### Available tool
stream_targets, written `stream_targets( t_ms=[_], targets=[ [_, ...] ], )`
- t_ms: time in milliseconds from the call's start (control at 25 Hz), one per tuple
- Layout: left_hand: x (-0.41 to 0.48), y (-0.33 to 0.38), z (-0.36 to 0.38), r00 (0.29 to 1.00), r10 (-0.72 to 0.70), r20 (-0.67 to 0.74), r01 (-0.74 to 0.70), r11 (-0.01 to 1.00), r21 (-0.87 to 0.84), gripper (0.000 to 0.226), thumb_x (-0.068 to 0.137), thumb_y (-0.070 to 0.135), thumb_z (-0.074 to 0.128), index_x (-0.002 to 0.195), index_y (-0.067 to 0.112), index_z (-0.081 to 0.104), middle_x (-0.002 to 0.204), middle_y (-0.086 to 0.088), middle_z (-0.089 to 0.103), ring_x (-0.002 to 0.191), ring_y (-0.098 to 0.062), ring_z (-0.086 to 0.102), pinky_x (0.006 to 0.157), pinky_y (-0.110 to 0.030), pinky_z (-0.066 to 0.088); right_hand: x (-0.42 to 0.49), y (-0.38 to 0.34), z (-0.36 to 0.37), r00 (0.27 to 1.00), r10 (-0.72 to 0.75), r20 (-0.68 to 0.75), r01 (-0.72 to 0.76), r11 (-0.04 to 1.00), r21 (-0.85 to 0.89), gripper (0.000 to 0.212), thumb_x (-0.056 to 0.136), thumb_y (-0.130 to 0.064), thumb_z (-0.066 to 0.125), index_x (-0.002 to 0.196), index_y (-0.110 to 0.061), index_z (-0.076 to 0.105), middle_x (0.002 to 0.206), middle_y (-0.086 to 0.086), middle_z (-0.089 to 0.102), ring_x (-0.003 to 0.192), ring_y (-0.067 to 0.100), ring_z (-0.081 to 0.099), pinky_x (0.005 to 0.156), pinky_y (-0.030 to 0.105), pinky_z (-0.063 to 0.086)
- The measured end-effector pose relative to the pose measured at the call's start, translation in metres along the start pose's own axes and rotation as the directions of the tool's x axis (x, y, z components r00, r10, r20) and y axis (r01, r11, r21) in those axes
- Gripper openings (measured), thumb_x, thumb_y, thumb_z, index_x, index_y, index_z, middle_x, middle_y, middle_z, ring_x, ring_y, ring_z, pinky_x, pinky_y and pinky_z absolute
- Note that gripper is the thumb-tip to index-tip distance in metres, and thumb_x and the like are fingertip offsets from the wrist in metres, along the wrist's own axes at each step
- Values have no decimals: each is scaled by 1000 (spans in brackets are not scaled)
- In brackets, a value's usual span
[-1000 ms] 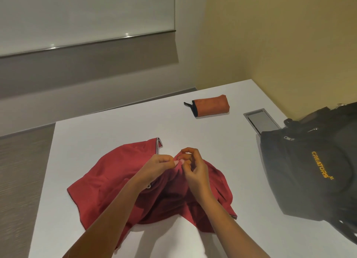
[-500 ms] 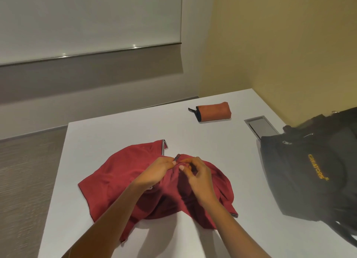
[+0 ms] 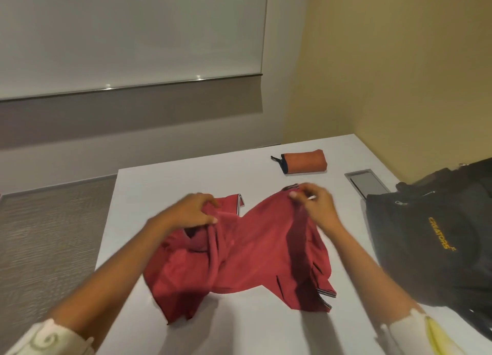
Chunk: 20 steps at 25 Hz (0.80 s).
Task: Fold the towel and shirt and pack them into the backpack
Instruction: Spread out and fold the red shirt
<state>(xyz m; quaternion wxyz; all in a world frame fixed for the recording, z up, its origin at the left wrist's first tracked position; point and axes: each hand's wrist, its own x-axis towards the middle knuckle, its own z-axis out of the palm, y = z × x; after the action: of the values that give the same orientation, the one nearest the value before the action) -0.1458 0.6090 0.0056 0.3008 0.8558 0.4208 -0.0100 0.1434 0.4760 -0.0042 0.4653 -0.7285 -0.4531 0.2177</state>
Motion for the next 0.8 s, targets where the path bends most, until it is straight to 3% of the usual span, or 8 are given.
stream_targets(
  t_ms=[160,240,280,440,520,600,720,800],
  targets=[
    [-40,-67,-83,947,-209,-244,276,919,281,22,81,33,73,101,22,71,105,-4,69,100,-26,60,77,-31,43,44,-11,-79,965,117,-236,-102,992,74,15,84,-24,73,95,-14,72,93,10,67,86,22,61,78,34,51],
    [-70,-88,-116,904,-257,-341,360,888,286,15,81,37,74,91,26,70,98,-4,70,93,-28,62,76,-34,46,54,-25,-113,943,117,-311,-85,990,115,17,85,-21,72,100,-13,72,85,5,68,83,19,61,86,43,52],
    [-84,-94,-129,888,-256,-381,366,896,252,12,81,38,74,87,29,70,93,-4,70,88,-28,61,75,-35,47,55,-36,-124,937,95,-338,-58,991,116,21,85,-19,71,103,-10,72,85,3,69,83,15,61,87,39,52],
    [-121,-98,-171,836,-233,-497,337,932,130,6,81,38,75,82,34,70,80,-1,67,78,-27,59,67,-33,43,51,-90,-150,934,2,-356,46,991,127,9,88,-10,68,85,-18,68,60,-23,67,59,-12,58,65,9,47],
    [-131,-101,-192,803,-252,-540,331,942,54,12,79,35,78,87,27,72,80,-6,67,78,-29,59,69,-33,44,46,-118,-159,924,-21,-381,76,989,128,16,88,-10,69,80,-23,64,56,-29,64,55,-13,56,65,10,46],
    [-147,-99,-213,767,-298,-568,224,954,-198,11,80,24,78,88,20,71,76,-7,67,77,-23,61,71,-31,43,38,-142,-170,917,-62,-393,115,987,113,13,88,-11,68,82,-22,65,52,-30,61,51,-14,53,61,8,44],
    [-165,-91,-237,682,-409,-606,-3,827,-562,10,86,13,70,82,21,67,60,13,69,56,0,65,80,-28,52,27,-174,-188,921,-106,-374,140,988,64,21,90,-16,66,73,-26,59,42,-25,55,39,-9,45,43,8,32],
    [-173,-82,-250,635,-414,-652,-89,800,-594,8,91,18,65,85,22,68,63,18,70,60,3,66,85,-30,53,25,-193,-201,915,-119,-385,161,984,80,19,86,-26,67,69,-27,58,49,-18,58,42,-6,46,40,12,30]
  ],
)
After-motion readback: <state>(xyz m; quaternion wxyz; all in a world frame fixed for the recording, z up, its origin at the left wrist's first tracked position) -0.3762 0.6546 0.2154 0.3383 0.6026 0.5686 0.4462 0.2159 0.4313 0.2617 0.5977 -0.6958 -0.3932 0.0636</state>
